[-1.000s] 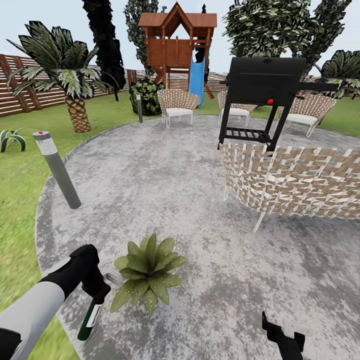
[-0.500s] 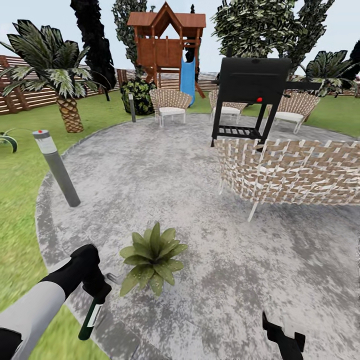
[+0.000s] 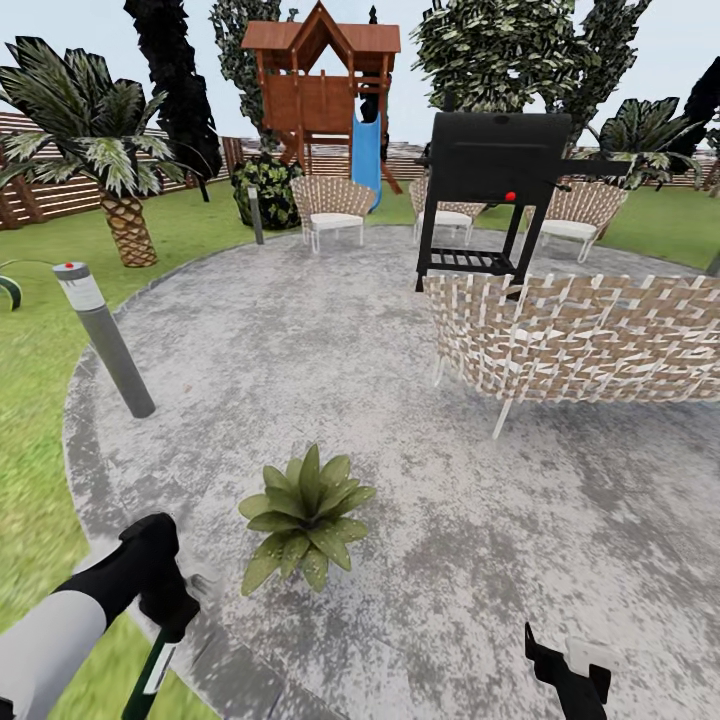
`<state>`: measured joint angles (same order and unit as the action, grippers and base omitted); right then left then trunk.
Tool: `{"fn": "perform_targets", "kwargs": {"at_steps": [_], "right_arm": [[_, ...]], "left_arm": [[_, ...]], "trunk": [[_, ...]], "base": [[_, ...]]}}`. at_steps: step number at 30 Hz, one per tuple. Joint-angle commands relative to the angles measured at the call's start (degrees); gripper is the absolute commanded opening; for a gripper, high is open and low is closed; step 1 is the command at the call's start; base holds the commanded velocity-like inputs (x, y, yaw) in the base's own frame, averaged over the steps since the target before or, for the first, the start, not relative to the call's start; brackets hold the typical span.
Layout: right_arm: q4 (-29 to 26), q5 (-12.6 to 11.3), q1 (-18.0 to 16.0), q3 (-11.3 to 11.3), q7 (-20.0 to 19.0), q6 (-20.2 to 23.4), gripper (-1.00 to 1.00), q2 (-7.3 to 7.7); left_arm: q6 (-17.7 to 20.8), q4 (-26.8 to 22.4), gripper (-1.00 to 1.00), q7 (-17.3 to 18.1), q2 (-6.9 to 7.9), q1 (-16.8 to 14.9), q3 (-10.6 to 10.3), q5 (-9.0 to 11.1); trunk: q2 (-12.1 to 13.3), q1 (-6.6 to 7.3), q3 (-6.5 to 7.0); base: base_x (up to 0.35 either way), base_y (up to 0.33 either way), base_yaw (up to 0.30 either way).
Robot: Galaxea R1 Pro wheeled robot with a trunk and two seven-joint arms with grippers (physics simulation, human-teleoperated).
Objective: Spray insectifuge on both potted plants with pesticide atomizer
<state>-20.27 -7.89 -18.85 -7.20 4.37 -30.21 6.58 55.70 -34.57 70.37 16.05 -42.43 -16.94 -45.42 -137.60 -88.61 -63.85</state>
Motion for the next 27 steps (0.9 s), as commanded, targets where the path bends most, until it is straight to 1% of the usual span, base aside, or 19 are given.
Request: {"fn": "perform_targets", "kwargs": {"at_steps": [1,7,11,16,24,27], "right_arm": [[0.0,-0.5,0.0,0.1,-0.1,-0.2,1.00,0.01],[0.1,-0.4,0.0,0.1,-0.1,-0.2,1.00,0.01],[0.1,-0.4,0.0,0.1,-0.1,-0.2,1.00,-0.04],[0.1,-0.4,0.0,0.1,-0.1,-0.2,1.00,-0.01],[0.1,-0.4,0.0,0.1,-0.1,-0.2,1.00,0.01],[0.1,-0.4,0.0,0.1,-0.1,-0.2,1.00,0.01]], "left_arm": [[0.3,-0.1,-1.00,0.6,-0.08,0.3,-0.1,-0.5],[0.1,-0.8,-1.00,0.5,-1.85,0.8,0.0,-0.5],[0.1,-0.9,-1.00,0.5,-1.96,0.8,0.1,-0.5],[0.1,-1.0,-1.00,0.6,-1.79,0.7,0.2,-0.2],[0.2,-1.0,-1.00,0.6,-2.02,0.5,0.2,-0.1],[0.1,-1.1,-1.00,0.9,-2.31,0.4,0.2,0.0]], "trunk": [[0.0,0.01,-0.05],[0.0,0.01,-0.05],[0.0,0.01,-0.05],[0.0,0.01,-0.05],[0.0,0.01,-0.05],[0.0,0.01,-0.05]], "base": [[0.000,0.000,0.000],[0.000,0.000,0.000],[0.000,0.013,0.000],[0.000,0.226,-0.013],[-0.026,0.293,-0.228],[-0.087,0.128,-0.257]]}}
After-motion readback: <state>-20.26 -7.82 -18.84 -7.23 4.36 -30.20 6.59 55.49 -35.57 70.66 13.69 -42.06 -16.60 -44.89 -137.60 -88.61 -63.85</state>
